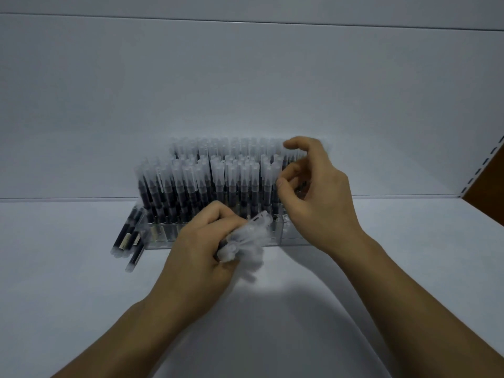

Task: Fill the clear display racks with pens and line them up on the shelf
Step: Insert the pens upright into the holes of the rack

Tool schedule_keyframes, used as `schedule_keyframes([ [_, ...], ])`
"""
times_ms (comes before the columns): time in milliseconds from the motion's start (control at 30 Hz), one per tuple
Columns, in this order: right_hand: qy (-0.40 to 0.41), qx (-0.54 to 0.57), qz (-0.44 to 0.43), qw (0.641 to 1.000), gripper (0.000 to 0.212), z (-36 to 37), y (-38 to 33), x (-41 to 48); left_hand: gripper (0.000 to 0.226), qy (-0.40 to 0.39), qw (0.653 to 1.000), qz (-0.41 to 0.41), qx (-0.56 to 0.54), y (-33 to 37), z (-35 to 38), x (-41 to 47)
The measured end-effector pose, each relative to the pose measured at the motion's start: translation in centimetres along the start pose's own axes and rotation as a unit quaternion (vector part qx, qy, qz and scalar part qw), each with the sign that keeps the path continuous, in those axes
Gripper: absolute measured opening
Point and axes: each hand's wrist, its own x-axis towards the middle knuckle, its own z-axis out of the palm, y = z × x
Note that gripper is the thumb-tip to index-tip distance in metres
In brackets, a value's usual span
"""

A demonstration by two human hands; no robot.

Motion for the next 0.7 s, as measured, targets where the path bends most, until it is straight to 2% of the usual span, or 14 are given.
schedule_keyframes([
  [100, 0.047, 0.02, -0.022, 0.998, 0.04, 0.0, -0.9, -0.1, 0.009, 0.016, 0.976, -0.12, -0.183, 1.2, -0.4, 0.4],
  [200, 0.012, 0.114, -0.023, 0.993, 0.02, 0.1, -1.6, -0.3, 0.02, 0.029, 0.945, -0.168, -0.28, 1.8, -0.8, 0.8],
  [267, -0.031, 0.159, -0.008, 0.987, 0.012, 0.5, -1.9, -0.5, 0.021, 0.047, 0.936, -0.172, -0.304, 1.9, -1.1, 0.9],
  [400, -0.102, 0.209, 0.026, 0.972, 0.019, 0.9, -1.9, -0.8, 0.025, 0.07, 0.928, -0.176, -0.32, 1.4, -1.1, 1.1],
  [533, -0.125, 0.254, 0.055, 0.958, 0.025, 0.7, -1.8, -0.6, 0.024, 0.073, 0.929, -0.162, -0.326, 1.4, -1.1, 1.0],
  [700, -0.128, 0.28, 0.074, 0.949, 0.033, 0.6, -2.3, -0.5, 0.011, 0.107, 0.934, -0.141, -0.31, 1.8, -1.0, 1.0],
])
